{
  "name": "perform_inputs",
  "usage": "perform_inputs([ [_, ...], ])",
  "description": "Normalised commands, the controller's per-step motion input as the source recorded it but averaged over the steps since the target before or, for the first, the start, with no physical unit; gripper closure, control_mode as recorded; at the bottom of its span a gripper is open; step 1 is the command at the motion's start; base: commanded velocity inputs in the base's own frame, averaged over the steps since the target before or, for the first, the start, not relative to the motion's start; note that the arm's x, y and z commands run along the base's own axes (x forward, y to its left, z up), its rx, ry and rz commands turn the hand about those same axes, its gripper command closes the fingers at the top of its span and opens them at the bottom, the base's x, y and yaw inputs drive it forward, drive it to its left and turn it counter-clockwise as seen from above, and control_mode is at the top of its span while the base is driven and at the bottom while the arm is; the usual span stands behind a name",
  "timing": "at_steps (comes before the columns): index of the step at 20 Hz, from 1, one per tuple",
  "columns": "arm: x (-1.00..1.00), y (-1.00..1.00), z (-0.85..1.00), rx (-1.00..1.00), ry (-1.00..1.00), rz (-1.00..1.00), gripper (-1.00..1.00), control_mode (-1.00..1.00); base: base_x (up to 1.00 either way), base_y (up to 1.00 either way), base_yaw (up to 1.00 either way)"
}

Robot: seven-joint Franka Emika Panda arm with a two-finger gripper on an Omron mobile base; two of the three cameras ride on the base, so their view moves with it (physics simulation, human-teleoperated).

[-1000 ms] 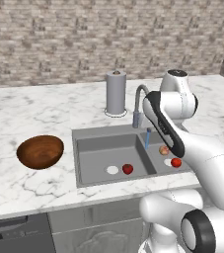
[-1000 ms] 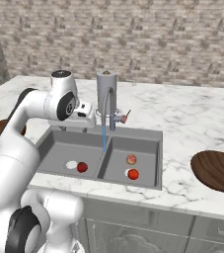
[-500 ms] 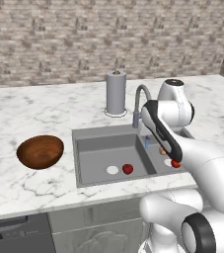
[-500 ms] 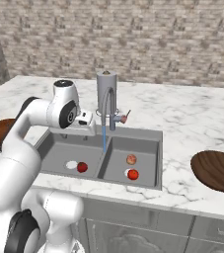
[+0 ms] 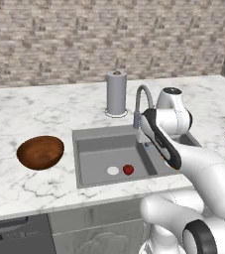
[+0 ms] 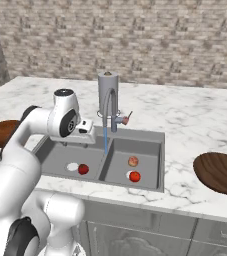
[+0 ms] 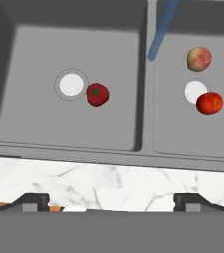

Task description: Pick the tomatos from the sink and place them in one bowl. Place the peach in the other bowl. Then turn off the sink faucet.

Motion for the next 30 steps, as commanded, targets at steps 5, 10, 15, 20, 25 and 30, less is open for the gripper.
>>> perform_inputs([
  [5, -0.02, 0.19, -0.21, 0.0, 0.0, 0.0, -1.0, -1.0, 0.0, 0.0, 0.0],
  [10, 0.0, 0.07, -0.27, 0.0, 0.0, 0.0, -1.0, -1.0, 0.0, 0.0, 0.0],
  [15, 0.0, 0.07, -0.17, 0.0, 0.0, 0.0, -1.0, -1.0, 0.0, 0.0, 0.0],
  [20, 0.06, 0.15, -0.06, 0.0, 0.03, 0.0, -1.0, -1.0, 0.0, 0.0, 0.0],
  [25, 0.15, 0.17, 0.0, 0.0, 0.06, 0.0, -1.0, -1.0, 0.0, 0.0, 0.0],
  [30, 0.18, 0.11, -0.08, 0.0, 0.03, 0.0, -1.0, -1.0, 0.0, 0.0, 0.0],
])
